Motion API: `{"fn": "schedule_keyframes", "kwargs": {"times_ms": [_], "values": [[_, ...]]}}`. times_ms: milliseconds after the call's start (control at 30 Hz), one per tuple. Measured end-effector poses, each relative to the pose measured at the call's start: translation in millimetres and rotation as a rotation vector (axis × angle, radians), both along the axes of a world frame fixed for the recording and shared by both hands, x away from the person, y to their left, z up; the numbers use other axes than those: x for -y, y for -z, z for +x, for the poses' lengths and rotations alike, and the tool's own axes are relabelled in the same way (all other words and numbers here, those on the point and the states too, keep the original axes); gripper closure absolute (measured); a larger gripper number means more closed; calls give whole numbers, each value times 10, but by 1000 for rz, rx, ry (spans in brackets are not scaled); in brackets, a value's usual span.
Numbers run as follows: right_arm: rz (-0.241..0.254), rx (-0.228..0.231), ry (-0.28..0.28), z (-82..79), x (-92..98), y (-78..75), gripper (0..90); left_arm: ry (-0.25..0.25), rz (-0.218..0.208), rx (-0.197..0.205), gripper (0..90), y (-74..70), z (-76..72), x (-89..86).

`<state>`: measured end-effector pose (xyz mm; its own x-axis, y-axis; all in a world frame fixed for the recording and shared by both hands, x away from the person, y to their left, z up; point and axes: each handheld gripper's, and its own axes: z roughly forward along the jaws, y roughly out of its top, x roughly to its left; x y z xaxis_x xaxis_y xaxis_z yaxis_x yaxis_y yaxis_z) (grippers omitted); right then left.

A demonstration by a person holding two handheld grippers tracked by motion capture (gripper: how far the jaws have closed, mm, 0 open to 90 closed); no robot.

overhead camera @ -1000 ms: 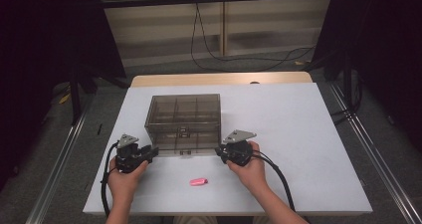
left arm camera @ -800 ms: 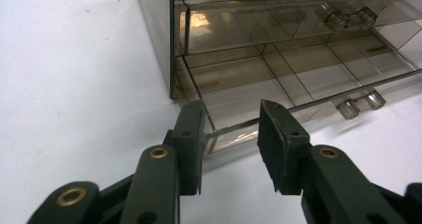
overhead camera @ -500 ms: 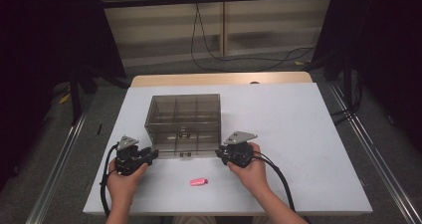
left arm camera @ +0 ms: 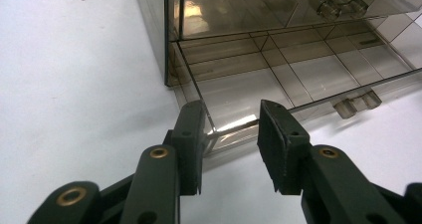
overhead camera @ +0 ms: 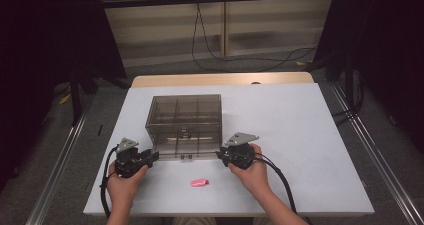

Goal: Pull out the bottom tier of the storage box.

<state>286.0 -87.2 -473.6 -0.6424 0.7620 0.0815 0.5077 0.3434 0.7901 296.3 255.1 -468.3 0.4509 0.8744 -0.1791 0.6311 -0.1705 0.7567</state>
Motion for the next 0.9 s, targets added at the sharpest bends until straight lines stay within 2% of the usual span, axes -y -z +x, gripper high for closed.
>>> {"fn": "schedule_keyframes", "kwargs": {"times_ms": [900], "values": [[-16, 7, -25, -41, -14, -1, 739, 13, -4, -2, 601, 10, -21, -20]]}}
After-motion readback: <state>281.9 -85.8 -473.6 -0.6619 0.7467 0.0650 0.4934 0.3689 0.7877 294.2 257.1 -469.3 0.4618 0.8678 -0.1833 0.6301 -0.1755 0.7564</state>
